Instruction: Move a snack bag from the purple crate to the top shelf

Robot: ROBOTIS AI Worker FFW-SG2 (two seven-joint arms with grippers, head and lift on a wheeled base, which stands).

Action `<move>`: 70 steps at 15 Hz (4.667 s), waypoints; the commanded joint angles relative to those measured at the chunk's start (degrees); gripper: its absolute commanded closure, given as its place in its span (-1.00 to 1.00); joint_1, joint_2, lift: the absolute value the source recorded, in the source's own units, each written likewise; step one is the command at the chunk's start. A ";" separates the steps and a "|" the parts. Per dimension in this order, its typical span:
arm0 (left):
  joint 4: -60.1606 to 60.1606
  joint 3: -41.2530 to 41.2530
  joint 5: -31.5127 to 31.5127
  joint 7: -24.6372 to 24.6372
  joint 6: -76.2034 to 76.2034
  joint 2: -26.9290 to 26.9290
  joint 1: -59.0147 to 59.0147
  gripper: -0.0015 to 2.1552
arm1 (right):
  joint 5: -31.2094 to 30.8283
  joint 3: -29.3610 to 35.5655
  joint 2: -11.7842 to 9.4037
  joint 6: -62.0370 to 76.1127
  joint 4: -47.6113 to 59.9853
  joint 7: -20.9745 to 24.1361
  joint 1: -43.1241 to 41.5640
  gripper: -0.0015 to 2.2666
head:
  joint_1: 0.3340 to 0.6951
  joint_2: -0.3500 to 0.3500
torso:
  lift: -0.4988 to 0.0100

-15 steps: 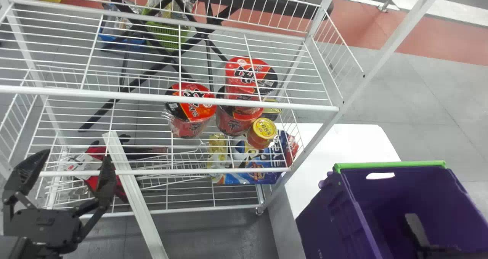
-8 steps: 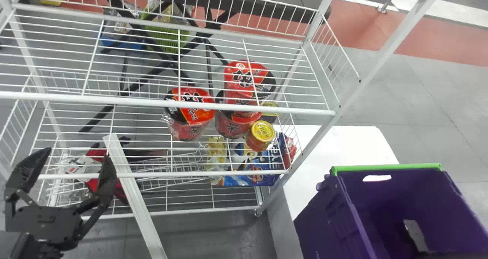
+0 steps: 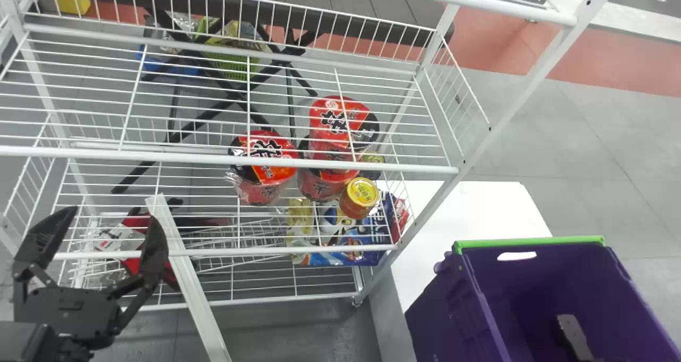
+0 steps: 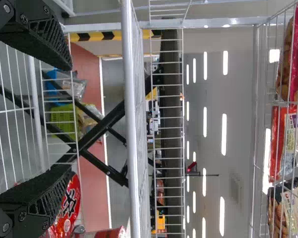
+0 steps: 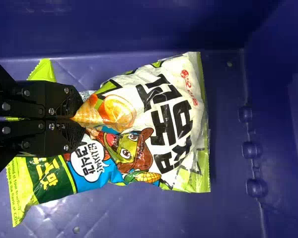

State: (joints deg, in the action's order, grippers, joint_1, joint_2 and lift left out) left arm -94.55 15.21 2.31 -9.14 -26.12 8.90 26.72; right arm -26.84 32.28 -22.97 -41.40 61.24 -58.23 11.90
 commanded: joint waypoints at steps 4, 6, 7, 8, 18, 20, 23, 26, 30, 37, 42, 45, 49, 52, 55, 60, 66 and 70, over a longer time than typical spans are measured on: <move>-0.02 0.43 0.68 -0.09 -0.11 0.07 0.26 -0.89 | 0.03 0.42 0.82 1.89 0.81 0.83 1.99 0.23 | 1.00 -1.00 | -0.55; 0.07 0.52 0.86 -0.09 -0.11 0.07 0.35 -0.89 | 0.12 0.77 0.91 2.77 0.90 1.01 2.34 0.23 | 1.00 -1.00 | -0.52; 0.07 0.52 0.86 -0.09 -0.11 0.07 0.44 -0.89 | 0.03 0.77 0.91 2.94 0.81 1.27 2.51 0.23 | 1.00 -1.00 | -0.50; 0.07 0.61 0.94 -0.09 0.07 0.07 0.44 -0.89 | 0.03 0.77 0.91 2.94 0.98 1.36 2.51 0.23 | 1.00 -1.00 | -0.48; -0.28 1.40 1.56 -0.18 0.07 0.15 0.70 -0.89 | 0.30 2.35 1.26 2.77 3.09 0.92 4.36 0.23 | 1.00 -1.00 | -0.33; -0.46 1.48 1.65 -0.18 0.60 0.15 0.70 -0.89 | 0.38 2.53 1.26 2.59 3.27 0.75 4.54 0.23 | 1.00 -1.00 | -0.30; -0.46 1.57 2.00 -0.18 0.95 0.15 0.79 -0.89 | 0.38 2.53 1.35 2.59 3.53 0.83 4.89 0.23 | 1.00 -1.00 | -0.25; -0.64 1.57 2.00 -0.18 0.77 0.15 1.23 -0.89 | 0.38 2.62 1.52 2.94 3.71 0.92 5.06 0.23 | 1.00 -1.00 | -0.20; -0.99 1.48 2.00 -0.18 0.60 0.24 1.58 -0.89 | 0.30 2.53 1.96 3.65 3.80 1.27 5.15 0.23 | 1.00 -1.00 | -0.14; -1.08 1.84 2.17 -0.18 0.42 0.24 1.85 -0.89 | 0.38 4.02 2.40 3.29 6.08 1.36 6.21 0.23 | 1.00 -1.00 | -0.03; -0.99 1.40 2.09 -0.09 0.25 0.42 1.76 -0.89 | 0.38 4.29 3.28 3.65 6.43 1.98 6.21 0.23 | 1.00 -1.00 | 0.05; -0.64 1.22 1.82 0.26 0.42 0.42 1.23 -0.89 | 0.38 5.16 3.28 3.65 6.26 2.15 6.21 0.23 | 1.00 -1.00 | 0.09; -0.90 1.31 1.74 0.61 0.42 0.33 1.05 -0.89 | 0.38 5.25 3.28 2.94 6.17 2.15 6.21 0.23 | 1.00 -1.00 | 0.16; -0.90 1.48 1.56 0.70 0.42 0.33 0.79 -0.89 | 0.30 5.25 3.10 2.24 6.26 1.98 6.21 0.23 | 1.00 -1.00 | 0.20; -1.16 1.66 1.56 0.79 0.95 0.33 0.79 -0.89 | 0.30 5.25 3.02 2.06 6.26 1.98 6.12 0.23 | 1.00 -1.00 | 0.25; -1.34 1.66 1.47 0.79 1.48 0.42 0.79 -0.89 | 0.03 5.25 3.10 1.36 6.70 1.19 5.77 0.23 | 1.00 -1.00 | 0.33; -1.25 1.48 1.47 0.96 1.48 0.33 0.53 -0.89 | 0.21 5.25 3.19 0.66 7.49 0.75 5.77 0.23 | 1.00 -1.00 | 0.42; -1.25 1.57 1.38 0.87 1.30 0.33 0.44 -0.89 | 0.21 5.52 3.10 0.13 7.66 0.57 5.68 0.23 | 1.00 -1.00 | 0.49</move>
State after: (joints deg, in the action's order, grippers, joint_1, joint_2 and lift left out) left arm -95.80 16.77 3.74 -8.26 -24.71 9.16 27.17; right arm -26.63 37.63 -19.81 -41.15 68.83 -57.60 17.59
